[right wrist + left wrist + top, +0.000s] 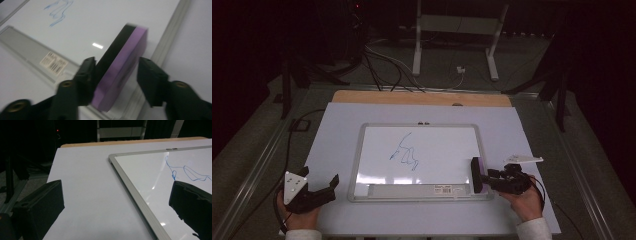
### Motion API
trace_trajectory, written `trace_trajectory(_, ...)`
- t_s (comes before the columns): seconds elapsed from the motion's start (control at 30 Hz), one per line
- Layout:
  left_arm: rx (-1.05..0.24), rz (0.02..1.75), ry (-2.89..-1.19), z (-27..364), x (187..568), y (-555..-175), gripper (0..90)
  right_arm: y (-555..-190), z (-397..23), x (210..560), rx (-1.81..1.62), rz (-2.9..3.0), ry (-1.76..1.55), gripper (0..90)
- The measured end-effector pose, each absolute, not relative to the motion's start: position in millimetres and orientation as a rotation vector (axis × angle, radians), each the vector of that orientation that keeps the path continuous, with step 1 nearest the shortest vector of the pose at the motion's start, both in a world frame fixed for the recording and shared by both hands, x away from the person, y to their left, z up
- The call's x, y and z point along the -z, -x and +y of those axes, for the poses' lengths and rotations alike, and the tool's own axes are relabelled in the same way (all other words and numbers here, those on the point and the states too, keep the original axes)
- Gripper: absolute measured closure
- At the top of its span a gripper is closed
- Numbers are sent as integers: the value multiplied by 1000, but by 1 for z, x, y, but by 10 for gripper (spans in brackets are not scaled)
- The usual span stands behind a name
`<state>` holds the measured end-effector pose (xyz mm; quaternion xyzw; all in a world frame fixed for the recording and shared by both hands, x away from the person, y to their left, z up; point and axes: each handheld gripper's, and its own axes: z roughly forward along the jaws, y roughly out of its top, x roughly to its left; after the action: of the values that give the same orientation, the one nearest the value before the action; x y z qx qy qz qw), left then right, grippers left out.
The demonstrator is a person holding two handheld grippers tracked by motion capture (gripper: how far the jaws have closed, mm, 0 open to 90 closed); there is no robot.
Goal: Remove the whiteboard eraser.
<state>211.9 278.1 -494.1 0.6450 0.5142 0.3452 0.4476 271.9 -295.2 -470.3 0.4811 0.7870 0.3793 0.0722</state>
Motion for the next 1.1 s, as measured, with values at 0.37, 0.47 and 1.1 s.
trace_trajectory(0.37, -855, 1272, -1600, 277, 494, -212, 6, -273, -296, 474, -1199, 2361, -1547, 615)
trace_trajectory(0.47, -853, 1273, -1601, 277, 494, -212, 6, -272, -295, 476, -1204, 2348, -1559, 571)
trace_trajectory(1.1, -861, 1257, -1605, 275, 492, -211, 6, -280, -270, 491, -1166, 2403, -1610, 364)
